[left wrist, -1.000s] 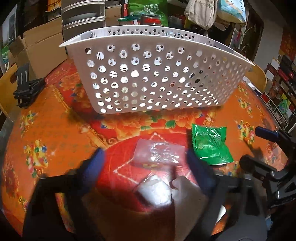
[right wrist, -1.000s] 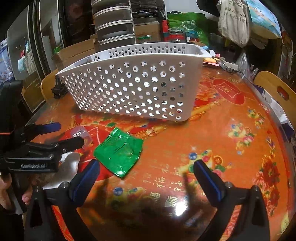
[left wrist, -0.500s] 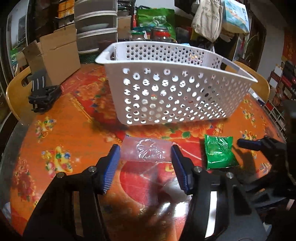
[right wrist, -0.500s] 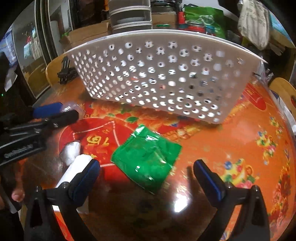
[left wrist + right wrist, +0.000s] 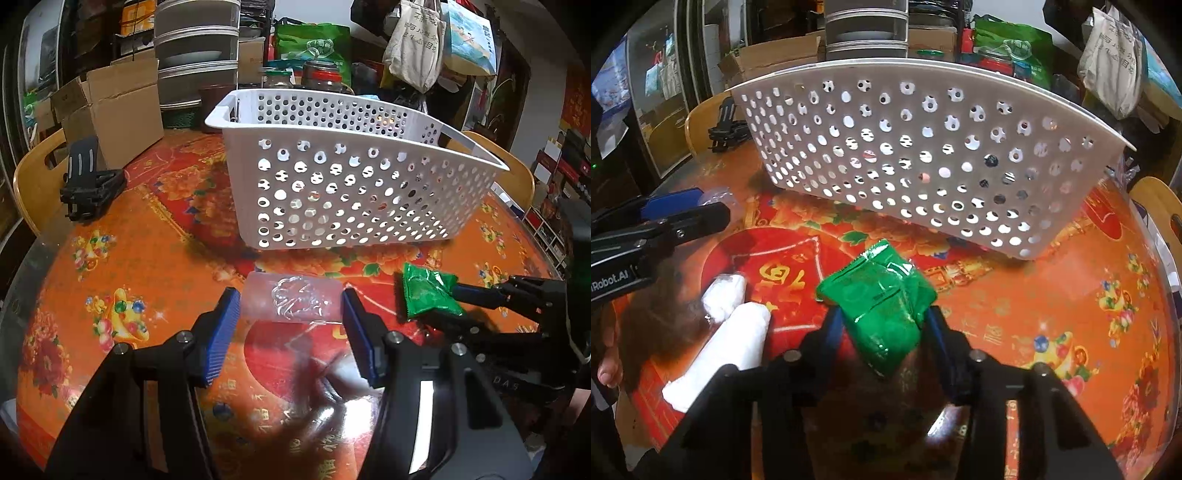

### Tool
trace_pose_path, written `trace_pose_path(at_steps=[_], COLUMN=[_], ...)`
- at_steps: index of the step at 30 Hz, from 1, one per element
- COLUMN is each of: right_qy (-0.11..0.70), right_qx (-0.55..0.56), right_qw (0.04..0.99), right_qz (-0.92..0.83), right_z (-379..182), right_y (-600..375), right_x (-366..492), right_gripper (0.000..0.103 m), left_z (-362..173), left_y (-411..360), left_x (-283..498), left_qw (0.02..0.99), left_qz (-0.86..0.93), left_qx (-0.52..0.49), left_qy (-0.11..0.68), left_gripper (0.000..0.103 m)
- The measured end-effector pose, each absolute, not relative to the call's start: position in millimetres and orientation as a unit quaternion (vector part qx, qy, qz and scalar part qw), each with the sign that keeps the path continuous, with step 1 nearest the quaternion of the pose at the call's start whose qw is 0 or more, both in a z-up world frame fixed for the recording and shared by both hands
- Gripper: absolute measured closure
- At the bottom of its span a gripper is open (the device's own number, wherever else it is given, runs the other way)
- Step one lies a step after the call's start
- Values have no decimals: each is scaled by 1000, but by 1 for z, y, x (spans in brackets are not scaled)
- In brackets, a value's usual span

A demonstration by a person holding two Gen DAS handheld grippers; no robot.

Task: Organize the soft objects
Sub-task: 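Grasp and lift the green packet with the right tool while the left tool hovers at the clear bag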

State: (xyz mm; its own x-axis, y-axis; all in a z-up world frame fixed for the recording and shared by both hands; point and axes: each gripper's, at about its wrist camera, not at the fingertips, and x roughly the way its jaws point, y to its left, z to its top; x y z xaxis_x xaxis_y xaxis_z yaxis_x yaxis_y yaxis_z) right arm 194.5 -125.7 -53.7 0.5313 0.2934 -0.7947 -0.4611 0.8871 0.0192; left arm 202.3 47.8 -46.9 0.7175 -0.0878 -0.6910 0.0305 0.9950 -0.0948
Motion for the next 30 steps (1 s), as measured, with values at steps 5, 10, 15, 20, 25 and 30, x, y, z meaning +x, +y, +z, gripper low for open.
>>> trace_pose_path(at_steps=[5,10,15,20,25,30], right_qy=[429,420,402,382,362,342], right_qx=[-94,-79,-74,-71,-69,-71], right_qw=[870,874,882,891,900,908], right_qz=[223,234,234,234,234,231], right_z=[-53,-45,-31,-16,1,21], right_y=[-130,-136,-141,-148,-155,-161], right_x=[191,187,179,168,157,147], right_gripper=[81,88,91,92,93,93], left_z=[-47,-45,-40,-32,-21,-7], left_y=[48,51,52,52,50,45], left_x=[200,198,194,188,181,173], left_qw=[927,928,931,933,937,941], left_qz=[-32,-31,-32,-32,-34,-36], left_qx=[-38,-42,-40,-40,-39,-33], left_qy=[372,368,362,355,346,334], left_gripper=[49,49,49,49,49,49])
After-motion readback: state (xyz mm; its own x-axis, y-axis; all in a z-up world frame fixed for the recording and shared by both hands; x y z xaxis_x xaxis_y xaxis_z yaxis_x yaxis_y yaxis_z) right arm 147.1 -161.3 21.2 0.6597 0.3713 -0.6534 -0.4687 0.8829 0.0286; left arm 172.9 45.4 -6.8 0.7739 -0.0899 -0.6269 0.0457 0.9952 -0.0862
